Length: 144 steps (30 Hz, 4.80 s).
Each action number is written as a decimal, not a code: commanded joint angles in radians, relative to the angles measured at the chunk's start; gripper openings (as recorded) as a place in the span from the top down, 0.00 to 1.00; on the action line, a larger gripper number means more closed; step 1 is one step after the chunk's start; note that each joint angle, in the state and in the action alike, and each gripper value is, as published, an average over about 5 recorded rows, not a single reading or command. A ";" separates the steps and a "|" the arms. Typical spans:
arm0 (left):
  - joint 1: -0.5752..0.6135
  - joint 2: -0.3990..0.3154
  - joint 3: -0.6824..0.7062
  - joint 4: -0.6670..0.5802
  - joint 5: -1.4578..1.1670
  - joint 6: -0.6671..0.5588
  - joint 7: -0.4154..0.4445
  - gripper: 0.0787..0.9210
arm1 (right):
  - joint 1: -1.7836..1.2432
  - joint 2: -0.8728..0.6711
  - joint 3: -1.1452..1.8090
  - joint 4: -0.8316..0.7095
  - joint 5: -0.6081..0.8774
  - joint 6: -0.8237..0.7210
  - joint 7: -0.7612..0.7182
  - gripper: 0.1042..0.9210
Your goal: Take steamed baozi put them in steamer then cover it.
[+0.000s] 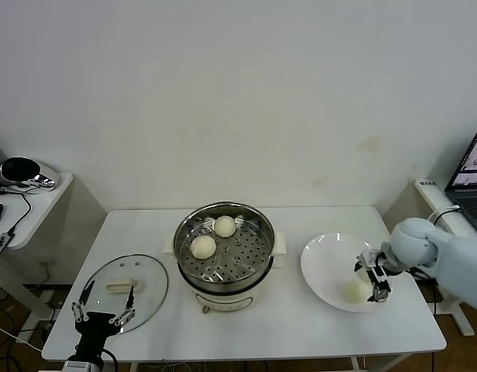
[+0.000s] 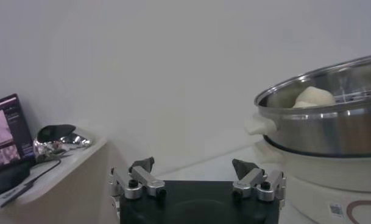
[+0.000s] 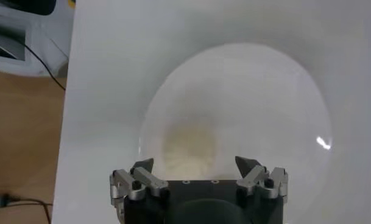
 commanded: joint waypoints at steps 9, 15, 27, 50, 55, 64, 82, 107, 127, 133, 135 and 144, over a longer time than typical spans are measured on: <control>0.007 0.003 -0.006 -0.004 -0.001 -0.003 -0.001 0.12 | -0.097 0.090 0.079 -0.107 -0.032 0.007 0.033 0.21; 0.011 0.001 -0.010 -0.009 -0.002 -0.003 -0.001 0.12 | -0.093 0.091 0.076 -0.105 -0.029 0.000 0.021 0.30; -0.004 0.003 -0.011 -0.012 -0.008 0.002 -0.001 0.12 | 0.092 0.065 0.006 -0.073 0.038 0.001 -0.024 0.52; -0.029 0.018 0.001 0.015 -0.020 -0.002 -0.004 0.12 | 0.757 0.496 -0.313 -0.076 0.423 0.086 0.031 0.51; -0.026 0.014 0.000 0.012 -0.023 -0.003 -0.006 0.12 | 0.720 0.655 -0.361 -0.098 0.473 0.200 0.070 0.51; -0.018 0.004 -0.021 0.001 -0.032 -0.004 -0.009 0.12 | 0.646 0.813 -0.441 -0.143 0.310 0.400 0.061 0.51; 0.008 -0.014 -0.041 -0.016 -0.031 -0.007 -0.011 0.12 | 0.605 0.834 -0.484 -0.127 0.146 0.543 -0.023 0.51; -0.018 -0.010 -0.018 0.002 -0.030 -0.009 -0.010 0.12 | 0.691 0.593 -0.377 -0.028 0.286 0.268 -0.016 0.14; -0.044 0.037 0.019 0.020 -0.027 -0.009 -0.009 0.12 | 0.363 -0.061 -0.136 0.086 0.030 -0.063 -0.022 0.12; -0.047 0.030 0.018 0.028 -0.028 -0.008 -0.009 0.12 | 0.016 -0.058 0.180 -0.058 -0.102 0.032 -0.049 0.12; -0.042 0.030 0.017 0.028 -0.027 -0.008 -0.009 0.12 | -0.057 -0.042 0.253 -0.103 -0.117 0.054 -0.054 0.12; -0.022 0.025 0.000 0.023 -0.023 -0.007 -0.009 0.12 | -0.192 0.040 0.384 -0.229 -0.164 0.078 -0.053 0.12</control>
